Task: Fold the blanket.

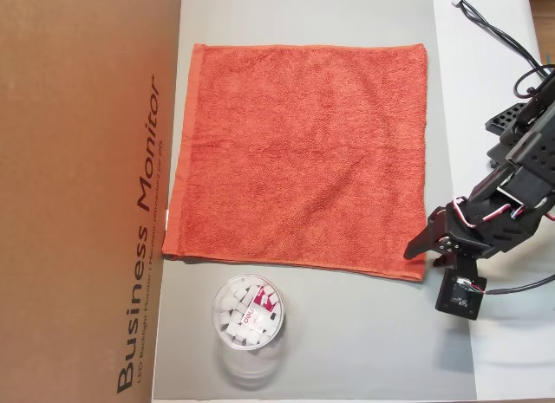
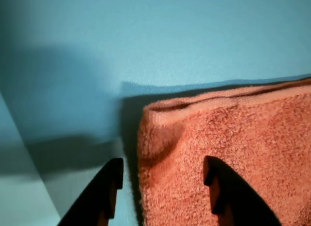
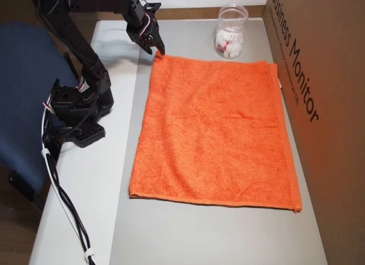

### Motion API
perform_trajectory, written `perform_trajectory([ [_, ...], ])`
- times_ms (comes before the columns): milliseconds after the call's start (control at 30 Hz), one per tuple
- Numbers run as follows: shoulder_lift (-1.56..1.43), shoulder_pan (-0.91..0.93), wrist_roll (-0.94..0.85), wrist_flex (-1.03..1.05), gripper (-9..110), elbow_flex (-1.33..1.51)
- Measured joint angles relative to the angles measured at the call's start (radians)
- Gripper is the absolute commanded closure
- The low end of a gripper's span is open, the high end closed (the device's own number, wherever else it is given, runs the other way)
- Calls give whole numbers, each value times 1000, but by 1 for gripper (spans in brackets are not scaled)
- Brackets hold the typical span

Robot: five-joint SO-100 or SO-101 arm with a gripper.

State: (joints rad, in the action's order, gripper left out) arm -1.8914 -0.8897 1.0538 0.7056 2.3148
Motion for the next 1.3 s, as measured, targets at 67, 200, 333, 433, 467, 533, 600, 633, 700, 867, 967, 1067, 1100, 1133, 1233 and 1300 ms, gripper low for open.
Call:
perform_trajectory([
  [67,21,0,0,-14,85,0],
  [200,54,0,0,-32,85,0],
  [333,83,0,0,-57,85,-2],
  [433,101,0,0,-80,85,-2],
  [467,107,0,0,-84,85,-2],
  [533,115,0,0,-91,85,-2],
  [600,118,0,0,-91,85,-2],
  [633,118,0,0,-91,85,-2],
  [700,127,-2,0,-91,85,-2],
  [867,138,0,0,-91,90,-2],
  [967,143,0,0,-92,96,-2],
  [1067,143,2,0,-94,98,-2],
  [1100,143,2,0,-94,98,-2],
  [1133,143,3,0,-94,98,-2],
  [1233,143,5,0,-97,99,-2],
  [1300,143,8,0,-97,101,-2],
])
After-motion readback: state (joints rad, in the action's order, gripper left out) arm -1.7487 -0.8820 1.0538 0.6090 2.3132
